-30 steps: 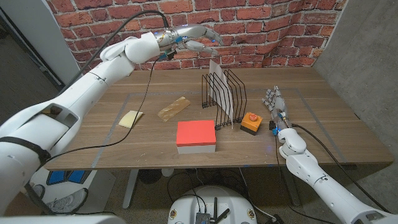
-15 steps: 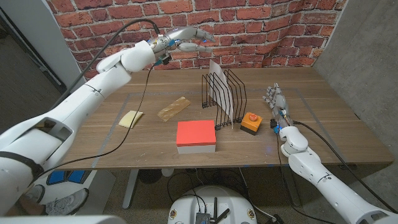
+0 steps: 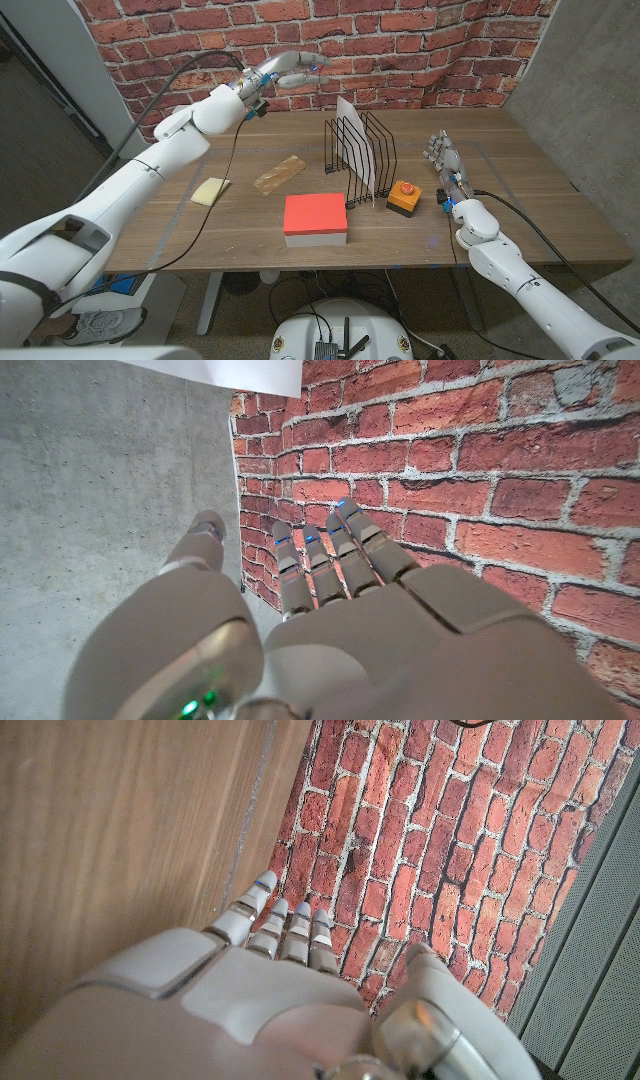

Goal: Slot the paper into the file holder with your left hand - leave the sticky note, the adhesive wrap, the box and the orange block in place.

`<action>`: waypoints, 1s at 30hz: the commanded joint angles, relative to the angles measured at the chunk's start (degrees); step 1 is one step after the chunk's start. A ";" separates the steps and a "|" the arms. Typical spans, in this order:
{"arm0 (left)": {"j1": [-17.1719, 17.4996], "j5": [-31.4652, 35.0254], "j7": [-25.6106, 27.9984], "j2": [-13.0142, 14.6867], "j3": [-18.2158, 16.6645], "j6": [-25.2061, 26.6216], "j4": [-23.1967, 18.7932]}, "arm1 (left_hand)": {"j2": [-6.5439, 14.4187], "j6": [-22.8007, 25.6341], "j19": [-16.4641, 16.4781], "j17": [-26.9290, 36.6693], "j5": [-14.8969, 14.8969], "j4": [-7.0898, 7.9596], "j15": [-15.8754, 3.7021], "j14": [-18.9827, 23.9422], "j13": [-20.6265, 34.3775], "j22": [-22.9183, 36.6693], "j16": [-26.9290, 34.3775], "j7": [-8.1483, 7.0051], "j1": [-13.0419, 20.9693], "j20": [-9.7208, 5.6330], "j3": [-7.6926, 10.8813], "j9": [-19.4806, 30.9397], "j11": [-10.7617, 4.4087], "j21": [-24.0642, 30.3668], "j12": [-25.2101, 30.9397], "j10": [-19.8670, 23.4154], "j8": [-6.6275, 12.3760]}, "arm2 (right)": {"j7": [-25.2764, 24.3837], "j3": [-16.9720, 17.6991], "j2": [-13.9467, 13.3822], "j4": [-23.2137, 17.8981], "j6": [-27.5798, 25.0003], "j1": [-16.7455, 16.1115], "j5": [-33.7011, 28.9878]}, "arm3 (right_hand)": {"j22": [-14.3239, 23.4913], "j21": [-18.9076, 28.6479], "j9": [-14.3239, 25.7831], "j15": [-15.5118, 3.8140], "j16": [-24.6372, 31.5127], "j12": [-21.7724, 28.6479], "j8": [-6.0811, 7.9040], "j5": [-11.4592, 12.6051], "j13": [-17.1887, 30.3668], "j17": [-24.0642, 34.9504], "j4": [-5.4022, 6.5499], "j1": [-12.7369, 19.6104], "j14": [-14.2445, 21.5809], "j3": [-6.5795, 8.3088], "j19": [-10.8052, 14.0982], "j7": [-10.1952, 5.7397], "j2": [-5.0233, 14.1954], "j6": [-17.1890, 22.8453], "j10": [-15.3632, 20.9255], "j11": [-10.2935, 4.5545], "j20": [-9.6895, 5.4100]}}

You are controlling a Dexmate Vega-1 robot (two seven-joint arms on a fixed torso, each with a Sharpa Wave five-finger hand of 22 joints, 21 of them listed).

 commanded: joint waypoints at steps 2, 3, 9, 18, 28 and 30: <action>8.44 -2.44 9.22 -0.50 -2.82 6.36 -3.89 | 0.19 -2.30 -0.59 0.06 0.40 0.38 -1.66 -1.43 0.06 0.04 0.10 -0.17 -1.11 -3.88 0.08 0.03 0.49 0.09 0.04 -1.73 -0.24 | 1.43 -0.48 -1.17 0.80 -1.41 1.79 -0.61 | 0.18 -0.07 0.18 -0.20 -0.23 0.23 -0.07 -0.19 -0.01 0.10 -0.33 0.26 -0.28 0.02 0.04 -0.50 2.20 0.17 -0.25 -0.16 -0.26; 8.79 -2.33 9.56 -0.38 -2.86 6.97 -4.26 | 0.31 -2.67 -0.89 0.06 0.42 0.37 -1.51 -1.72 0.05 0.04 0.11 -0.12 -1.28 -3.82 0.10 0.02 0.58 0.05 0.03 -2.06 -0.21 | 1.48 -0.51 -1.23 0.92 -1.52 1.99 -0.67 | 0.18 -0.06 0.18 -0.18 -0.23 0.23 -0.07 -0.20 -0.01 0.10 -0.34 0.26 -0.27 0.01 0.03 -0.50 2.18 0.17 -0.26 -0.17 -0.24; 10.86 -4.08 12.94 -1.34 -3.72 7.20 -3.99 | 0.60 -4.75 -2.37 0.09 0.44 0.47 -1.08 -3.01 0.05 0.04 0.08 -0.07 -2.33 -3.81 -0.03 -0.02 1.16 -0.13 -0.01 -3.57 -0.26 | 1.91 -0.51 -1.78 1.22 -1.88 2.91 -0.97 | 0.16 -0.09 0.17 -0.60 -0.32 0.20 -0.13 -0.20 -0.02 0.07 -0.48 0.35 -0.51 -0.01 -0.18 -0.66 2.10 -0.01 -0.35 -0.19 -0.93; 13.84 -8.74 14.96 -2.07 -5.07 7.13 -3.58 | 1.81 -10.27 -7.20 0.16 0.59 1.10 -0.17 -8.07 0.00 0.01 0.10 1.75 -5.97 -3.61 -0.51 -0.15 2.27 -0.27 0.02 -7.99 -0.19 | 2.22 -0.70 -1.97 1.61 -2.92 3.86 -0.80 | 0.14 -0.12 0.16 -1.15 -0.55 0.13 -0.28 -0.22 -0.04 0.02 -0.45 0.24 -1.02 -0.08 -0.50 -1.12 1.97 -0.51 -0.58 -0.49 -1.29; 18.18 -12.47 16.91 -1.78 -6.61 9.12 -5.32 | 2.65 -15.36 -10.87 0.23 0.65 1.82 1.08 -11.26 -0.04 -0.02 0.13 2.77 -9.34 -3.55 -1.08 -0.23 3.27 -0.28 -0.01 -11.56 -0.21 | 3.53 -1.76 -1.58 3.59 -3.65 5.95 -0.97 | 0.10 -0.47 0.13 -1.97 -1.10 -0.01 -0.36 -0.19 -0.10 -0.17 -0.33 0.02 -2.21 -0.10 -2.08 -1.75 1.75 -1.13 -1.06 -1.38 -2.10; 18.89 -13.29 17.28 -1.91 -6.84 8.82 -5.14 | 3.09 -16.29 -11.55 0.27 0.70 2.18 1.40 -11.81 -0.04 -0.01 0.17 3.00 -10.12 -3.57 -1.14 -0.23 3.59 -0.30 0.02 -12.10 -0.26 | 3.72 -1.91 -1.56 3.86 -3.59 6.30 -1.10 | 0.10 -0.62 0.12 -2.19 -1.14 0.01 -0.35 -0.19 -0.12 -0.16 -0.29 -0.07 -2.41 -0.16 -2.75 -1.85 1.70 -1.20 -1.07 -1.44 -2.32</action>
